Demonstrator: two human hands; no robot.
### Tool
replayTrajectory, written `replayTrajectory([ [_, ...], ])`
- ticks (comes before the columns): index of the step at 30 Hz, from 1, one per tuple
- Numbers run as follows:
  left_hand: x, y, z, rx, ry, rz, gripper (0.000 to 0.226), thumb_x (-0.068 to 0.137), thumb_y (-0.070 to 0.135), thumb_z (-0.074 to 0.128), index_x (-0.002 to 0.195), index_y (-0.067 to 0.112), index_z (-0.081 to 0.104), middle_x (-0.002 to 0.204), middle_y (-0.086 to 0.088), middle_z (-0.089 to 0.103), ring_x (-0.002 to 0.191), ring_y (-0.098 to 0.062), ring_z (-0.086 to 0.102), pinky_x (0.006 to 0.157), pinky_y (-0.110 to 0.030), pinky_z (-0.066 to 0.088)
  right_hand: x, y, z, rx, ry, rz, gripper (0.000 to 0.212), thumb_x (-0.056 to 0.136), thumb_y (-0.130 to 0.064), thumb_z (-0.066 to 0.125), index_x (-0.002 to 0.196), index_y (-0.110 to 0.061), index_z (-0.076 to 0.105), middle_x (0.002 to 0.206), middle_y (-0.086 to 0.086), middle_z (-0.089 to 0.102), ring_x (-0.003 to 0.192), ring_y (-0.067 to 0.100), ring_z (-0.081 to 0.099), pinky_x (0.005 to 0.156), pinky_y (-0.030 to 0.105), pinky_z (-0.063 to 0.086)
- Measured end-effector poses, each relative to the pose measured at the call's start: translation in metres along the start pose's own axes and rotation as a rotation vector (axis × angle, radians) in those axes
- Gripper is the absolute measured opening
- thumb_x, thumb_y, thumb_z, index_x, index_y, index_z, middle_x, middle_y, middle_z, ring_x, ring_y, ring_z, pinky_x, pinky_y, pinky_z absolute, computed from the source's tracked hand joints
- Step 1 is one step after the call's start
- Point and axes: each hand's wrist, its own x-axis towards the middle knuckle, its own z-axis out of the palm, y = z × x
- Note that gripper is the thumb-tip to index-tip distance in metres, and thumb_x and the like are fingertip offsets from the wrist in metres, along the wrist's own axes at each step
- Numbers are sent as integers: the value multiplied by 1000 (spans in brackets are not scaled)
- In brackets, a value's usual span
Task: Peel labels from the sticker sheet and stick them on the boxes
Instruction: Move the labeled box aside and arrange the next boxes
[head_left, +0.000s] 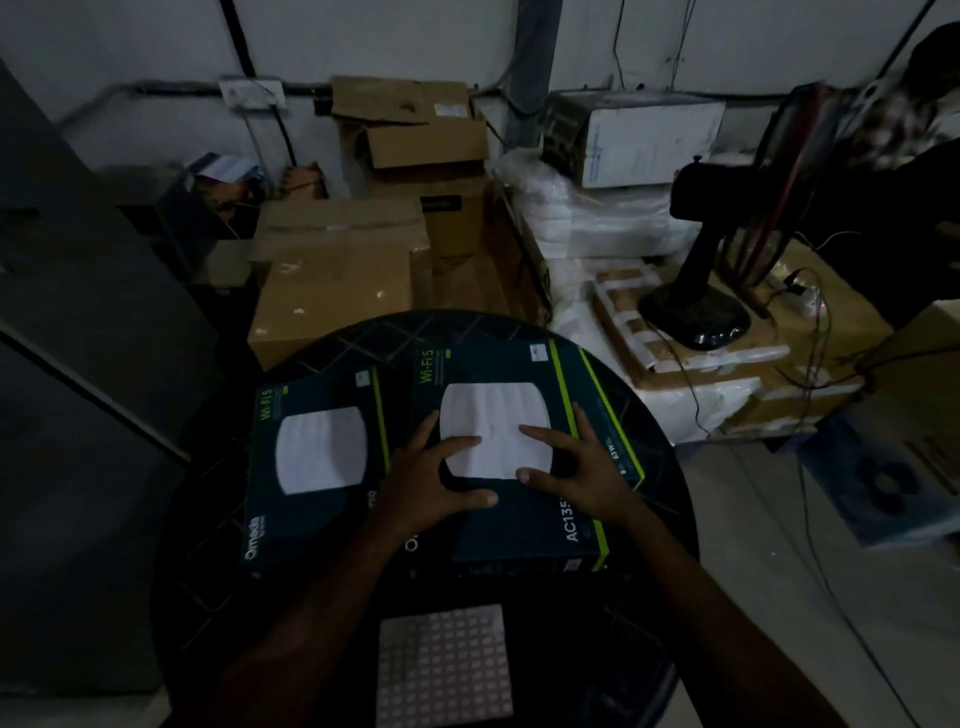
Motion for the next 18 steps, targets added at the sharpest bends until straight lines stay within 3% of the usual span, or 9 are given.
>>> replayTrajectory([
  [4, 62, 6, 42, -8, 16, -68, 82, 47, 80, 75, 122, 55, 56, 162, 8, 16, 146, -26, 23, 116, -49, 30, 51, 53, -31, -5, -58, 50, 61, 76, -54, 80, 132, -53, 55, 168, 5, -1, 154, 19, -12, 122, 46, 20],
  [7, 98, 8, 72, -24, 50, -104, 77, 47, 77, 77, 118, 53, 59, 159, 6, 24, 143, -25, 29, 113, -46, 36, 82, 86, -48, -19, -87, 49, 59, 81, -46, 78, 136, -43, 57, 166, 7, 8, 154, 22, -6, 124, 44, 16],
  [10, 122, 9, 99, 4, 116, -123, 76, 45, 81, 74, 114, 55, 57, 155, 7, 28, 139, -27, 36, 107, -47, 43, 109, 108, -60, -70, -110, 10, 59, 84, -35, 79, 139, -32, 58, 152, 9, 24, 147, 20, 19, 120, 32, 19],
  [12, 132, 13, 111, 15, 139, -142, 76, 45, 79, 74, 115, 54, 57, 156, 6, 26, 139, -30, 33, 108, -47, 41, 124, 122, -63, -132, -108, -8, 58, 82, -37, 81, 137, -33, 60, 140, 10, 33, 139, 29, 38, 116, 32, 30],
  [18, 136, 0, 122, -124, 212, -192, 98, 61, 43, 90, 145, 31, 41, 163, -3, 9, 147, -24, 20, 115, -44, 28, 141, 160, -72, -83, -88, -33, 59, 72, -31, 89, 124, -40, 63, 145, 9, 40, 139, 33, 39, 115, 35, 35],
])
